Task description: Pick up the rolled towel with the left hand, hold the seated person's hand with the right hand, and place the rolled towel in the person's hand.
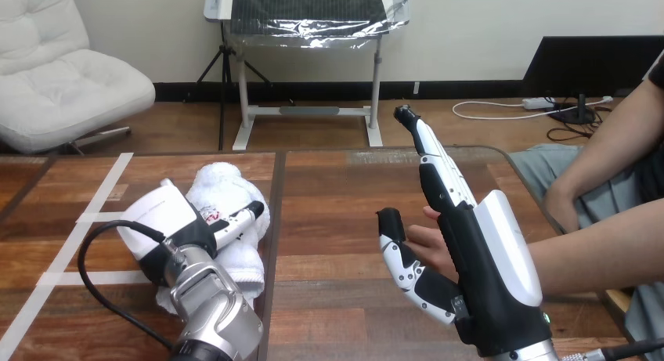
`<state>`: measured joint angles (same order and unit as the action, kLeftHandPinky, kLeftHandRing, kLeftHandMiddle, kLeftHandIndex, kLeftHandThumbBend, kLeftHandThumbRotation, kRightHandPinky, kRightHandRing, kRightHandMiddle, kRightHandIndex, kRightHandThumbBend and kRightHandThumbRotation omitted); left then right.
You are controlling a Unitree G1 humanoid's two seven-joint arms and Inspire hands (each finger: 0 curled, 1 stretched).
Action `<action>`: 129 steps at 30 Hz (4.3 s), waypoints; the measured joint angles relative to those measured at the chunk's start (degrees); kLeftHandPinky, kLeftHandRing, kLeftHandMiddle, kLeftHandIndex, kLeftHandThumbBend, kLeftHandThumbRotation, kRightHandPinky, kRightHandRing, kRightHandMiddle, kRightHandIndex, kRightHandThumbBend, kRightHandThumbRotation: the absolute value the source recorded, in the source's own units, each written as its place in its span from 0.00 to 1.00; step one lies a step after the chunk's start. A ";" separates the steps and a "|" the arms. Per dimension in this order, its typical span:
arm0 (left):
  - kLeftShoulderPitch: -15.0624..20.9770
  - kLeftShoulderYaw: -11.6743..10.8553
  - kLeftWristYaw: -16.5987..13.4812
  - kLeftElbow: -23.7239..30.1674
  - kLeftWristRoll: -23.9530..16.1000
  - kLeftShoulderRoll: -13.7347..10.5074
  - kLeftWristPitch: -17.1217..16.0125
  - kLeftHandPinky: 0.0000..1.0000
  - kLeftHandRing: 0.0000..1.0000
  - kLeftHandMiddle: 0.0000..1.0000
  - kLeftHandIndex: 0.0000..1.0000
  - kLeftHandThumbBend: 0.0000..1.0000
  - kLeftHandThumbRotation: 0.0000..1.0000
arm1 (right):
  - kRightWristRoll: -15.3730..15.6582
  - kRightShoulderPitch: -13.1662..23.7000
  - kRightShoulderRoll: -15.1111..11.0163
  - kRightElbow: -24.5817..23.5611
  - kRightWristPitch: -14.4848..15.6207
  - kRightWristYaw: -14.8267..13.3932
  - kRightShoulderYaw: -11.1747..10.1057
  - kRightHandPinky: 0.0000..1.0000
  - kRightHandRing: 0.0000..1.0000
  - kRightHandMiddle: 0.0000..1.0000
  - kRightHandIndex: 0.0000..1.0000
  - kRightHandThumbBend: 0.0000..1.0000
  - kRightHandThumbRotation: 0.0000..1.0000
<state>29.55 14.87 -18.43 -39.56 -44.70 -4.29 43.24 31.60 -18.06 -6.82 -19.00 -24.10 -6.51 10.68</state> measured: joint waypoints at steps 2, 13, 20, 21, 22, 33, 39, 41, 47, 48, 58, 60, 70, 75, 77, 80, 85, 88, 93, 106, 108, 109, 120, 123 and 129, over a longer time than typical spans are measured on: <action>0.10 0.03 -0.01 -0.47 0.30 0.00 -0.24 0.73 0.83 0.89 0.93 0.98 0.88 | -0.02 0.00 -0.01 -0.02 0.02 0.00 -0.04 1.00 1.00 1.00 1.00 0.00 0.00; 0.61 -0.01 0.60 -1.32 3.46 -0.01 -1.63 0.74 0.82 0.89 0.94 0.98 0.88 | -0.18 -0.23 -0.07 -0.93 0.53 0.19 -0.06 1.00 1.00 1.00 1.00 0.00 0.00; 1.14 0.04 1.92 -1.70 4.63 -0.02 -2.08 0.73 0.81 0.89 0.94 0.98 0.89 | -0.17 -0.36 -0.20 -1.30 0.71 0.39 -0.05 1.00 1.00 1.00 1.00 0.00 0.00; 1.20 0.04 2.08 -1.74 4.71 -0.03 -2.14 0.73 0.81 0.88 0.94 0.98 0.90 | -0.17 -0.39 -0.21 -1.34 0.74 0.46 -0.06 1.00 1.00 1.00 1.00 0.00 0.00; 1.28 0.06 2.32 -1.79 4.79 -0.03 -2.18 0.73 0.81 0.88 0.95 0.98 0.90 | -0.17 -0.43 -0.22 -1.37 0.79 0.55 -0.06 1.00 1.00 1.00 1.00 0.00 0.00; 2.85 0.43 3.98 -3.08 5.88 -0.16 -2.24 0.70 0.79 0.86 0.94 0.98 0.91 | 0.10 -0.81 -0.27 -1.53 1.55 0.74 -0.07 1.00 1.00 1.00 1.00 0.00 0.00; 3.35 1.17 4.24 -3.67 5.90 -0.37 -2.23 0.65 0.75 0.83 0.93 0.98 0.92 | 0.12 -1.03 -0.28 -2.02 1.92 1.06 -0.06 1.00 1.00 1.00 1.00 0.00 0.00; 3.48 1.56 4.29 -3.91 5.88 -0.44 -2.20 0.63 0.73 0.82 0.92 0.98 0.92 | 0.17 -1.06 -0.29 -2.21 2.08 1.12 -0.05 1.00 1.00 1.00 1.00 0.00 0.00; 4.02 3.28 4.55 -4.90 5.51 -0.75 -1.70 0.57 0.67 0.78 0.90 0.97 0.93 | 0.31 -1.06 -0.29 -2.74 2.67 1.15 -0.06 1.00 1.00 1.00 1.00 0.00 0.00; 4.21 3.59 4.67 -5.19 5.43 -0.80 -1.55 0.56 0.66 0.77 0.90 0.97 0.94 | 0.31 -1.06 -0.30 -2.80 2.70 1.16 -0.06 1.00 1.00 1.00 1.00 0.00 0.00; 6.28 7.17 6.63 -7.91 3.62 -1.48 0.56 0.42 0.52 0.63 0.80 0.91 0.84 | 0.31 -1.09 -0.36 -3.23 3.03 1.20 -0.04 1.00 1.00 1.00 1.00 0.00 0.00; 6.64 7.55 6.93 -8.20 3.54 -1.55 0.80 0.36 0.46 0.56 0.76 0.88 0.77 | 0.31 -1.09 -0.37 -3.23 3.06 1.20 -0.04 1.00 1.00 1.00 1.00 0.00 0.00; 8.25 9.57 7.25 -10.21 3.35 -1.72 1.40 0.14 0.20 0.30 0.61 0.73 0.23 | 0.31 -1.13 -0.37 -3.25 3.38 1.24 -0.04 1.00 1.00 1.00 1.00 0.00 0.00; 8.46 9.78 6.86 -10.27 3.38 -1.75 1.19 0.13 0.19 0.28 0.58 0.72 0.08 | 0.31 -1.15 -0.38 -3.25 3.45 1.25 -0.04 1.00 1.00 1.00 1.00 0.00 0.00; 8.52 9.79 6.74 -10.29 3.43 -1.75 1.02 0.14 0.19 0.28 0.57 0.72 0.05 | 0.29 -1.15 -0.39 -3.25 3.45 1.25 -0.04 1.00 1.00 1.00 1.00 0.00 0.00; 8.67 9.82 6.62 -10.41 3.48 -1.78 0.67 0.15 0.20 0.29 0.57 0.71 0.02 | 0.29 -1.15 -0.40 -3.25 3.45 1.25 -0.04 1.00 1.00 1.00 1.00 0.00 0.00; 9.04 9.90 6.57 -10.65 3.58 -1.78 0.34 0.15 0.20 0.29 0.56 0.71 0.01 | 0.29 -1.15 -0.40 -3.25 3.45 1.25 -0.04 1.00 1.00 1.00 1.00 0.00 0.00; 9.21 9.88 6.38 -10.75 3.65 -1.76 0.08 0.16 0.20 0.29 0.56 0.70 0.00 | 0.31 -1.16 -0.41 -3.25 3.45 1.25 -0.04 1.00 1.00 1.00 1.00 0.00 0.00; 9.25 9.83 5.80 -10.77 3.81 -1.70 -0.61 0.15 0.20 0.29 0.56 0.70 0.00 | 0.35 -1.19 -0.41 -3.25 3.45 1.25 -0.04 1.00 1.00 1.00 0.99 0.00 0.00; 8.79 9.51 1.32 -12.16 4.50 -1.27 -3.46 0.13 0.18 0.27 0.54 0.73 0.06 | 0.35 -1.49 -0.38 -3.25 3.45 1.25 -0.03 1.00 1.00 1.00 0.99 0.00 0.00; 8.71 9.37 0.62 -12.32 4.77 -1.24 -3.96 0.13 0.18 0.27 0.54 0.74 0.07 | 0.34 -1.60 -0.37 -3.25 3.45 1.25 -0.03 1.00 1.00 1.00 0.99 0.00 0.00; 8.69 9.32 0.27 -12.43 4.88 -1.22 -4.20 0.13 0.18 0.27 0.53 0.74 0.07 | 0.33 -1.65 -0.37 -3.25 3.45 1.25 -0.03 1.00 1.00 1.00 0.99 0.00 0.00; 6.34 8.21 -6.88 -12.89 6.51 -1.51 -10.28 0.16 0.21 0.31 0.50 0.73 0.05 | 0.25 -1.81 -0.37 -3.25 3.38 1.20 -0.02 1.00 1.00 1.00 0.98 0.00 0.00; 4.86 7.48 -9.50 -12.64 7.14 -1.67 -13.61 0.19 0.24 0.33 0.50 0.72 0.04 | 0.25 -1.81 -0.37 -3.25 3.36 1.17 -0.03 1.00 1.00 1.00 0.98 0.00 0.00; 1.79 4.75 -12.61 -11.70 10.87 -2.25 -22.31 0.25 0.30 0.37 0.49 0.69 0.01 | 0.27 -1.87 -0.36 -3.25 3.35 1.15 -0.02 1.00 1.00 1.00 0.98 0.00 0.00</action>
<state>31.34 19.63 -31.04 -51.26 -33.83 -6.54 20.93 31.87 -19.93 -7.18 -22.25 -20.76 -5.36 10.66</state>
